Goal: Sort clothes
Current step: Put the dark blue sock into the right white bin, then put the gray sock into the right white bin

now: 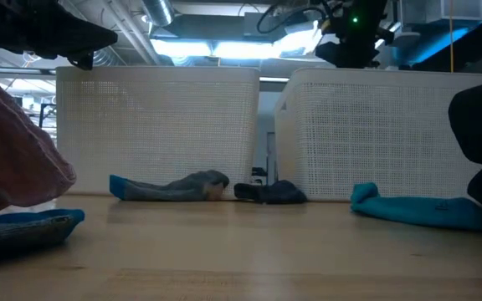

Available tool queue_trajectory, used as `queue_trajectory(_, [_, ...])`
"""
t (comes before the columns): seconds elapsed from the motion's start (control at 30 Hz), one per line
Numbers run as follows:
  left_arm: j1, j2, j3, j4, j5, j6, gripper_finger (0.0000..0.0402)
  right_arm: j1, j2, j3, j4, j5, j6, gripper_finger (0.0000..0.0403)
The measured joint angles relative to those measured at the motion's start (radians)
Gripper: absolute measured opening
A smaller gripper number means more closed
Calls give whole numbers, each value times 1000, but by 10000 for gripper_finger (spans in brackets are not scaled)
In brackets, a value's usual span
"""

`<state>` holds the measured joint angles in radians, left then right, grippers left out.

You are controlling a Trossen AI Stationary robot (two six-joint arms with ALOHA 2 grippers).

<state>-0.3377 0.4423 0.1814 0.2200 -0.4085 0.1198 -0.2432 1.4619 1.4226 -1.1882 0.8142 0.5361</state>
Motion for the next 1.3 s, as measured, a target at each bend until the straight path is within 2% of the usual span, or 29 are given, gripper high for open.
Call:
queue_trajectory(0.17, [0, 0, 0, 0, 0, 1, 1, 0, 0, 54, -7, -131, -24, 214])
queue_trajectory(0.33, [0, 0, 0, 0, 0, 2, 1, 42, -1, 122, 29, -226, -26, 242])
queue_trajectory(0.57, [0, 0, 0, 0, 0, 1, 1, 213, 9, 127, 253, -247, -102, 245])
queue_trajectory(0.8, [0, 0, 0, 0, 0, 1, 1, 357, 54, 44, 495, -250, -197, 246])
queue_trajectory(1.13, [0, 0, 0, 0, -18, 1, 1, 437, 218, -58, 700, -229, -292, 246])
queue_trajectory(1.3, [0, 0, 0, 0, -21, 2, 1, 449, 330, -64, 823, -231, -337, 246])
